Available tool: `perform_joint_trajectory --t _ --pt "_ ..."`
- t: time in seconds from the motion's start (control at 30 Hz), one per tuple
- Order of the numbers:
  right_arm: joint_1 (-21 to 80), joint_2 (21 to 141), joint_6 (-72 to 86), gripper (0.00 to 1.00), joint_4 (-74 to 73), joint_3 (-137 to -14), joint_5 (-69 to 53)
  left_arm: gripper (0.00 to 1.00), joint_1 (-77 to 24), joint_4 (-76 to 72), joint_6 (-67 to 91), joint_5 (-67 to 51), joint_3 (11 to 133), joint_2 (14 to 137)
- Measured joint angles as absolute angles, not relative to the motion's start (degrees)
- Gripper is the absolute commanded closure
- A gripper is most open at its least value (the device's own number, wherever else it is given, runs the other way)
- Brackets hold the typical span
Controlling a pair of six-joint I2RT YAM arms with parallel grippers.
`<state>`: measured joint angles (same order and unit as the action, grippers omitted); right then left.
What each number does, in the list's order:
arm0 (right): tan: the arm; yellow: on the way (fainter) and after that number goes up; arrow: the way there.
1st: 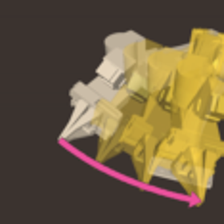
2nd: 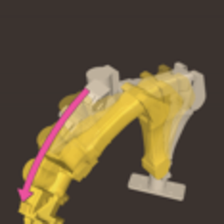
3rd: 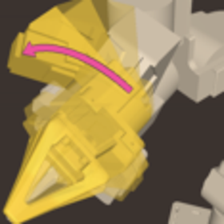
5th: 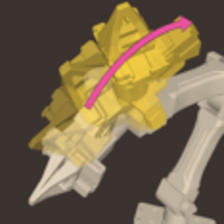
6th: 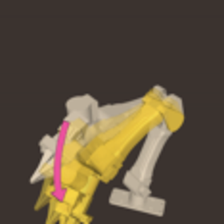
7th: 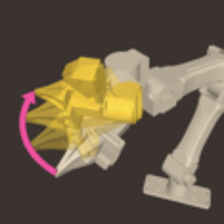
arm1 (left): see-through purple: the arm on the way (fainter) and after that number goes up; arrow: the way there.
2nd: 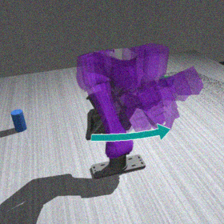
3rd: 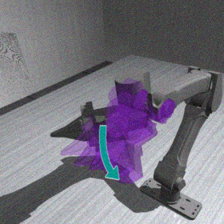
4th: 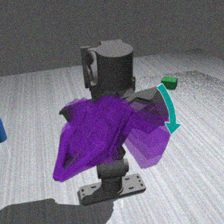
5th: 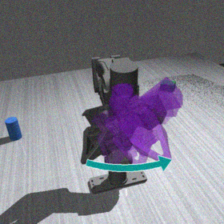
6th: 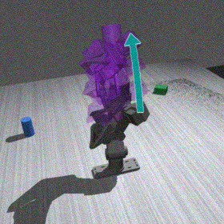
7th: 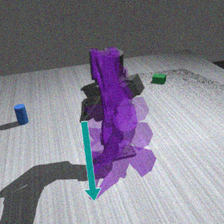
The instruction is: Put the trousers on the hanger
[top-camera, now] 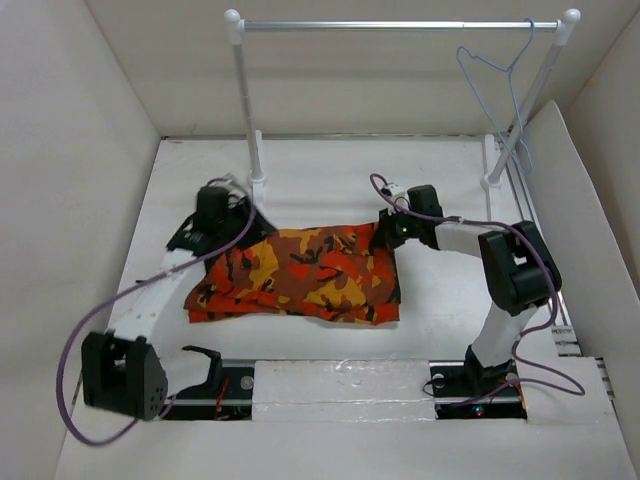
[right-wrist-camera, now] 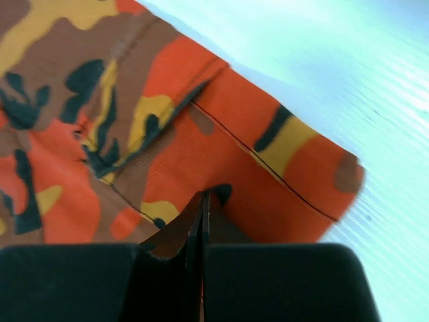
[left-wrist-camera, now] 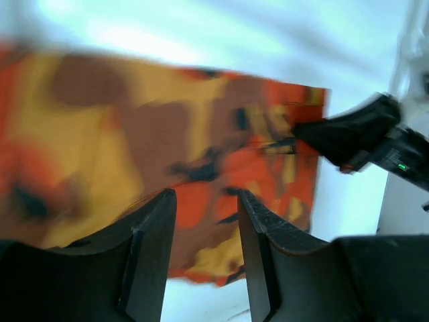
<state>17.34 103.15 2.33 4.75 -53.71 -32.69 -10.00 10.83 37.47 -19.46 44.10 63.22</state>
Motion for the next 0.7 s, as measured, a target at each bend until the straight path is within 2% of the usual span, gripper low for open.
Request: perform_joint_trajectory --t 0.03,0.07,0.13,0.17,0.27,0.3,0.33,0.37,0.4,0.53,0.6,0.63,0.67,0.7 --pt "17.67 103.09 2.31 0.95 4.23 -54.33 -33.19 0.62 -14.11 14.79 36.21 -15.70 49.93 66.96" --pt "18.15 102.54 2.22 0.83 3.42 -55.00 -33.45 0.62 -19.40 15.46 35.00 -12.60 56.21 71.42" --pt "18.98 99.98 2.04 0.67 0.05 -56.90 -33.82 0.62 -29.87 14.55 33.56 -7.33 66.87 78.50" --pt "19.22 98.26 1.65 0.53 -1.69 -58.22 -33.95 0.62 -34.89 13.39 33.39 -5.15 70.61 80.99" --pt "19.22 92.12 -1.41 0.44 -11.09 -67.79 -33.87 0.66 -43.94 10.83 34.81 -2.70 70.17 81.43" --pt "18.72 90.24 -2.94 0.45 -13.65 -72.03 -33.41 0.68 -45.21 10.28 35.88 -2.59 68.01 80.64" --pt "18.00 88.49 -4.58 0.52 -16.38 -76.93 -32.93 0.80 -45.74 9.08 36.95 -2.37 65.06 79.79" --pt "16.88 86.98 -6.17 0.94 -18.55 -81.87 -32.14 0.91 -46.09 8.62 38.24 -1.91 62.39 79.11" --pt "15.20 85.45 -7.77 1.00 -20.10 -86.37 -31.27 1.00 -46.54 8.69 39.22 -0.82 59.88 78.83" --pt "4.29 80.62 -10.28 1.00 -24.80 -100.18 -28.86 1.00 -51.20 11.94 40.66 4.19 56.73 78.96" --pt "-1.96 80.12 -10.79 0.78 -26.70 -105.45 -26.81 1.00 -54.87 12.34 40.56 5.85 57.76 78.94" --pt "-5.21 80.47 -11.00 0.50 -27.64 -107.96 -25.56 1.00 -56.40 12.43 40.49 6.44 58.48 78.94" --pt "-7.77 81.12 -11.18 0.40 -28.69 -110.10 -24.25 1.00 -57.87 12.45 40.36 6.90 59.22 78.94" --pt "-9.85 81.87 -11.60 0.34 -29.28 -111.68 -23.11 1.00 -58.98 12.27 40.32 7.31 59.90 78.94"
